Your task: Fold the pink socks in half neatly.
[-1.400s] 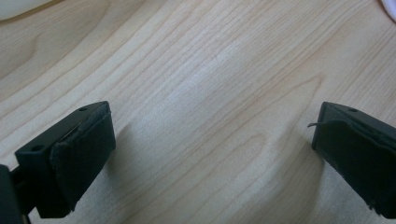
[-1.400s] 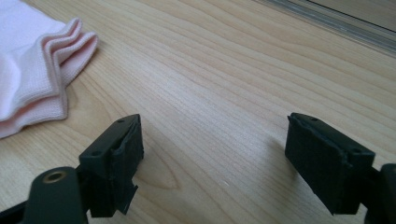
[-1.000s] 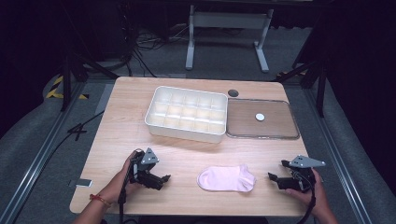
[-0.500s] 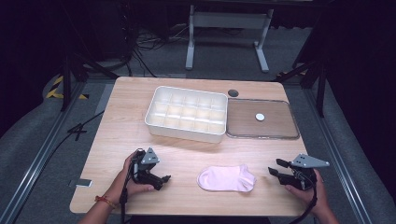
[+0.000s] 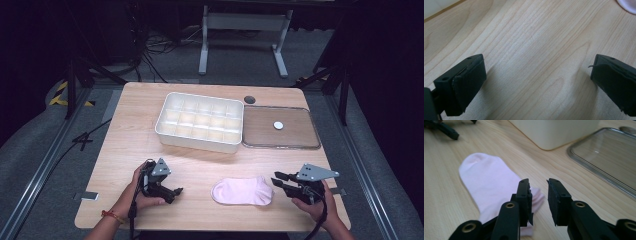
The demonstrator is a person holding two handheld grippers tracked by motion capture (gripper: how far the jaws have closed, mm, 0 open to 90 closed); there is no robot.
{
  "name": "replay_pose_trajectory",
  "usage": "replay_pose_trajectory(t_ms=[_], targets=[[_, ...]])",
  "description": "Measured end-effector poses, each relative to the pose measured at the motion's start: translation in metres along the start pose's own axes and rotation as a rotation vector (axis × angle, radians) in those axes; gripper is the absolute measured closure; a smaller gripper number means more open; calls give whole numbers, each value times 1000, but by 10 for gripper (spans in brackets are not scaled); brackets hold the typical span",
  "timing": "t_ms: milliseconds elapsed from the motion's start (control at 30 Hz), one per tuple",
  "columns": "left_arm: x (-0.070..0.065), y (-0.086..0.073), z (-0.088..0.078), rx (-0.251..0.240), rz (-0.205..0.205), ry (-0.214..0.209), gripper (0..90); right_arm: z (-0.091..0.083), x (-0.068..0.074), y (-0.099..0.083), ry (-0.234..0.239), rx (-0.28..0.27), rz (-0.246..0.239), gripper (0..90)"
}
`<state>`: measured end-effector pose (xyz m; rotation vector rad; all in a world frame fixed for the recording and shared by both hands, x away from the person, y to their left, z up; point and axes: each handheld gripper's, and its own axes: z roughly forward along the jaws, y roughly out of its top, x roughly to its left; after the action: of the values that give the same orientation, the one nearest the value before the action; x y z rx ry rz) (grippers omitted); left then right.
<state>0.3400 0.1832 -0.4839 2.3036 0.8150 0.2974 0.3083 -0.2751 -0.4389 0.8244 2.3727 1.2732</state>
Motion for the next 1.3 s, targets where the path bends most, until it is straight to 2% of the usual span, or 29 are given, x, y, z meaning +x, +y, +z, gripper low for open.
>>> replay_pose_trajectory(t_ms=[33,133,233,367,500,633,667,733,800,833,867,967,1133,1167,1300], targets=[[0,0,0,0,0,0,3,0,0,0,0,0,0,735],[-2,2,1,5,-11,4,4,14,15,9,52,11,-45,781],[-4,3,1,-4,-3,1,35,27,26,14,87,33,-79,811],[-4,3,1,-5,5,3,51,41,35,17,131,53,-94,826],[-5,4,2,-14,-14,-2,74,50,41,17,156,73,-110,853],[-4,6,2,-20,-2,-4,115,60,47,17,173,99,-127,867],[-5,7,3,-19,-12,-4,125,63,49,16,176,114,-133,867],[-6,10,5,-25,-5,-3,150,69,52,13,184,140,-135,874],[-9,13,6,-29,-19,-20,169,73,55,10,185,165,-141,880],[-9,15,7,-33,-18,-32,215,76,56,8,188,175,-139,883],[-11,17,7,-42,-27,-49,250,77,56,7,187,176,-137,886],[-19,25,10,-61,-19,-92,348,78,56,6,194,162,-124,891],[-36,41,16,-103,0,-149,355,80,59,6,186,154,-125,895],[-40,44,19,-113,-9,-159,355,80,60,6,186,152,-124,895],[-50,54,29,-97,18,-187,348,81,61,6,187,150,-124,895]])
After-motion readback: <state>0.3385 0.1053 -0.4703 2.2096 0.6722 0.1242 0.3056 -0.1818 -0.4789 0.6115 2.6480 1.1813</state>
